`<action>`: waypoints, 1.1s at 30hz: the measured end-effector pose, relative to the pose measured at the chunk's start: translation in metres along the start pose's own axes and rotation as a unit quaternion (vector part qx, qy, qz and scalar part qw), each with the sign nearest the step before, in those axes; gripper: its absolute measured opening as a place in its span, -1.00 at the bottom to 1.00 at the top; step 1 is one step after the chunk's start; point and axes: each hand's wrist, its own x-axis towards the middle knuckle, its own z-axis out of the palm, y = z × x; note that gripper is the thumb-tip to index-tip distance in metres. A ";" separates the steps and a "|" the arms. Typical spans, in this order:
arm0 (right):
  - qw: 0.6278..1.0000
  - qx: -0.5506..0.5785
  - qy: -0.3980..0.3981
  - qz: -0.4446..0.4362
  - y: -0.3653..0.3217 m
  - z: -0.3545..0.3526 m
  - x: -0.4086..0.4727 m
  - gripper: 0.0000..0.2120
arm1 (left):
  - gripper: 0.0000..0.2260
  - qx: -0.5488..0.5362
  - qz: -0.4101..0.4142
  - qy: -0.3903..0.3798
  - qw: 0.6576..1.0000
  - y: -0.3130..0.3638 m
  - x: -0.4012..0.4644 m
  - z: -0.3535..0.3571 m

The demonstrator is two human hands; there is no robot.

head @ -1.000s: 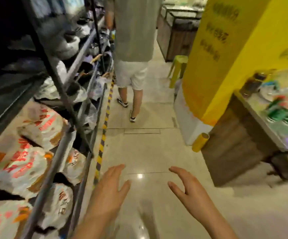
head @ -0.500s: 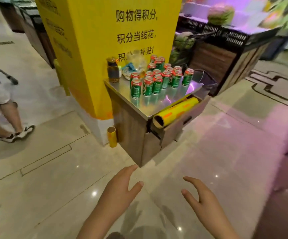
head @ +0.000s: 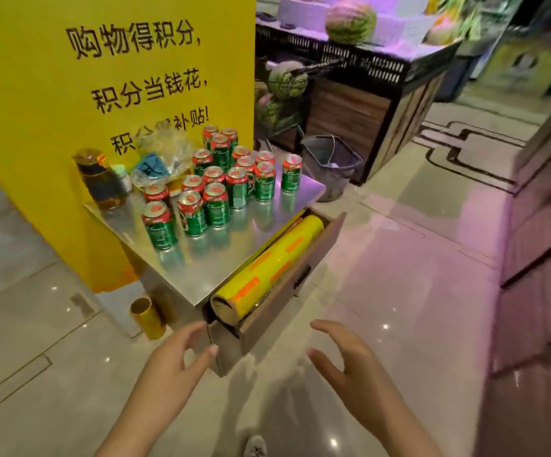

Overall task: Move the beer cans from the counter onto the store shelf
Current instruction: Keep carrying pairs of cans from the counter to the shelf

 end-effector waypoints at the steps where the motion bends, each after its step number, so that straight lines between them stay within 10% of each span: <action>1: 1.000 0.002 0.018 0.007 0.009 -0.009 0.014 -0.60 | -0.65 0.004 0.019 -0.014 1.000 0.013 0.021 0.009; 12: 0.993 0.066 0.062 0.081 0.126 -0.101 0.146 -0.73 | -0.71 0.031 0.154 -0.097 0.983 0.148 0.192 0.109; 33: 0.969 0.105 -0.221 -0.033 0.149 -0.135 0.505 -0.52 | -0.69 -0.106 -0.215 0.181 0.954 0.144 0.349 0.133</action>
